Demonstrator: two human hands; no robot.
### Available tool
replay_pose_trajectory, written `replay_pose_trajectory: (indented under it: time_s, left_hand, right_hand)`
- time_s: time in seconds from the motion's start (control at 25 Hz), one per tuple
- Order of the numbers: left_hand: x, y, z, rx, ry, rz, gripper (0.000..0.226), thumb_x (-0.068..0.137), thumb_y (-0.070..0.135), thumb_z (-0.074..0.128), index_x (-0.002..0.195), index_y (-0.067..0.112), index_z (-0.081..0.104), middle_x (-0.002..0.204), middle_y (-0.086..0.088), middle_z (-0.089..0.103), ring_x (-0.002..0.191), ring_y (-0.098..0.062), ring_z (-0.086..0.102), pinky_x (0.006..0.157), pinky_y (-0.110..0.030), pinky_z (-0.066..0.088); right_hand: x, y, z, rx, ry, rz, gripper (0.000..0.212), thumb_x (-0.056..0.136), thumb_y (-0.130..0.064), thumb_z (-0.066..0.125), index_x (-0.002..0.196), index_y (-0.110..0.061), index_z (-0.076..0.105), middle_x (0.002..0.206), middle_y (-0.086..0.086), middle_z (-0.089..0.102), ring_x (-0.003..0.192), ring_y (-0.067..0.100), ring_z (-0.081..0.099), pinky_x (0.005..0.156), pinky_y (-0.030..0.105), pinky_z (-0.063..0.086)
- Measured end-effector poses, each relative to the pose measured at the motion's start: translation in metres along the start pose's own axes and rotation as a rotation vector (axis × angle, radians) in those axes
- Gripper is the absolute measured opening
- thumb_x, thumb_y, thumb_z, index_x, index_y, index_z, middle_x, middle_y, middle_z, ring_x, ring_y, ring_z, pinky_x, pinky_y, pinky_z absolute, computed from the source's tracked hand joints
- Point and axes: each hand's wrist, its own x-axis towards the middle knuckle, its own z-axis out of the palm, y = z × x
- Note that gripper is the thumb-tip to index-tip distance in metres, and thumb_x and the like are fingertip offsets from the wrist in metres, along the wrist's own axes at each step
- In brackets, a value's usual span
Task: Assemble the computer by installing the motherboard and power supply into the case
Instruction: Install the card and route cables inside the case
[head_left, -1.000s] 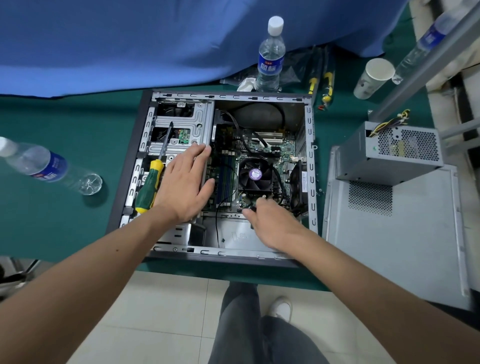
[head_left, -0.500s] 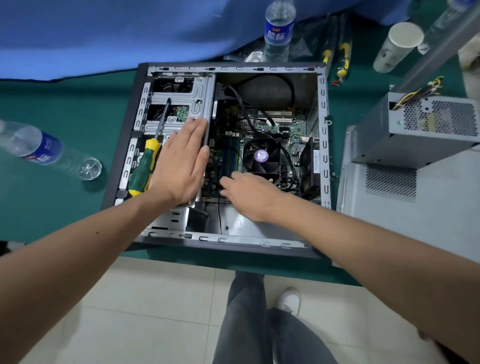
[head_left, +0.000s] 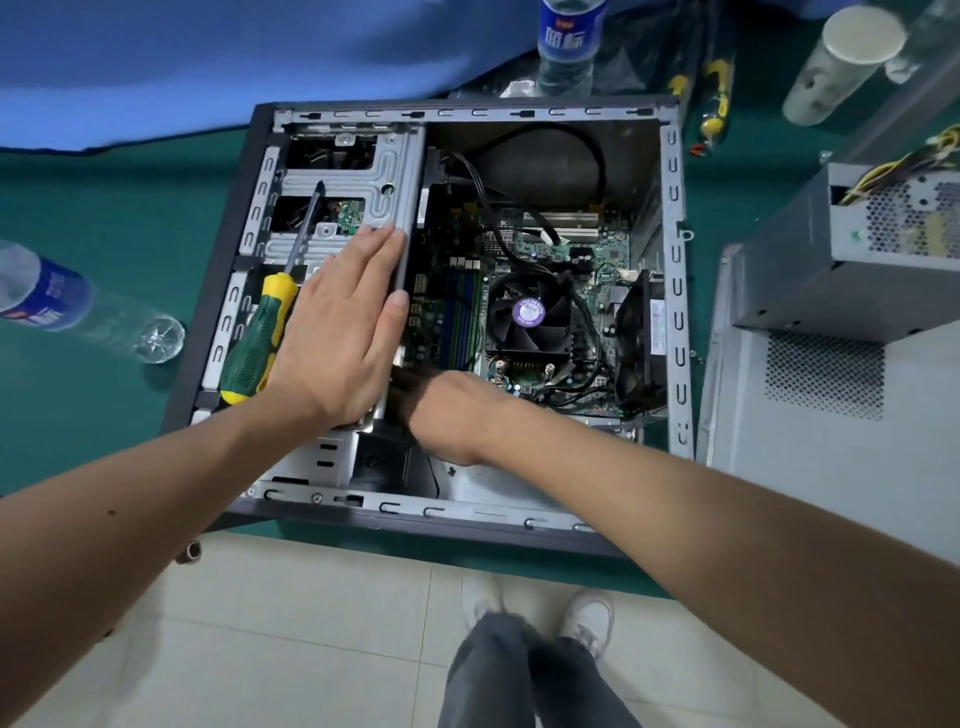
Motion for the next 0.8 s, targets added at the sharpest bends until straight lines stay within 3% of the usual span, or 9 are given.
replay_pose_trajectory:
  time_s: [0.12, 0.2, 0.32, 0.44, 0.6, 0.8]
  left_hand:
    - [0.001, 0.002, 0.0, -0.012, 0.001, 0.0, 0.057, 0.104, 0.034, 0.023, 0.155, 0.011, 0.026, 0.161, -0.005, 0.025, 0.15, -0.017, 0.016, 0.12, -0.037, 0.015]
    - [0.001, 0.002, 0.0, -0.016, -0.001, -0.006, 0.057, 0.104, 0.034, 0.023, 0.155, 0.011, 0.026, 0.161, -0.005, 0.025, 0.15, -0.017, 0.016, 0.12, -0.035, 0.014]
    - [0.001, 0.003, -0.001, -0.02, 0.004, -0.02, 0.057, 0.103, 0.035, 0.024, 0.155, 0.012, 0.026, 0.161, -0.004, 0.026, 0.15, -0.017, 0.016, 0.119, -0.034, 0.013]
    - [0.002, 0.002, -0.001, -0.013, 0.002, -0.015, 0.057, 0.103, 0.035, 0.024, 0.156, 0.012, 0.026, 0.161, -0.004, 0.025, 0.15, -0.016, 0.015, 0.119, -0.033, 0.012]
    - [0.002, 0.001, -0.001, -0.012, 0.001, -0.018, 0.057, 0.103, 0.036, 0.024, 0.156, 0.013, 0.026, 0.161, -0.003, 0.025, 0.15, -0.016, 0.016, 0.118, -0.032, 0.012]
    - [0.001, 0.002, 0.0, -0.024, -0.002, -0.022, 0.058, 0.103, 0.036, 0.024, 0.155, 0.012, 0.026, 0.161, -0.003, 0.025, 0.15, -0.016, 0.016, 0.118, -0.033, 0.013]
  right_hand:
    - [0.002, 0.006, -0.001, 0.108, 0.163, 0.119, 0.025, 0.091, -0.003, 0.042, 0.111, -0.007, 0.055, 0.114, 0.015, 0.056, 0.109, 0.034, 0.049, 0.087, 0.039, 0.048]
    - [0.009, 0.012, 0.002, 0.145, 0.216, 0.22, 0.034, 0.092, -0.006, 0.041, 0.123, -0.008, 0.055, 0.121, 0.014, 0.053, 0.116, 0.03, 0.044, 0.084, 0.032, 0.042]
    - [0.021, 0.015, 0.003, 0.221, 0.115, 0.279, 0.048, 0.095, -0.012, 0.041, 0.143, -0.014, 0.039, 0.146, 0.016, 0.038, 0.133, 0.034, 0.039, 0.095, 0.04, 0.047]
    - [0.026, 0.012, 0.007, 0.144, 0.043, 0.226, 0.053, 0.095, -0.011, 0.044, 0.147, -0.014, 0.033, 0.158, 0.02, 0.018, 0.143, 0.039, 0.026, 0.1, 0.047, 0.046]
    - [0.026, 0.017, 0.008, 0.144, 0.146, 0.268, 0.044, 0.093, -0.007, 0.041, 0.136, -0.013, 0.046, 0.135, 0.014, 0.049, 0.124, 0.033, 0.047, 0.093, 0.04, 0.048]
    - [0.022, 0.013, -0.001, 0.238, 0.424, 0.385, 0.029, 0.097, -0.006, 0.038, 0.121, -0.007, 0.055, 0.121, 0.012, 0.052, 0.111, 0.03, 0.048, 0.083, 0.034, 0.034]
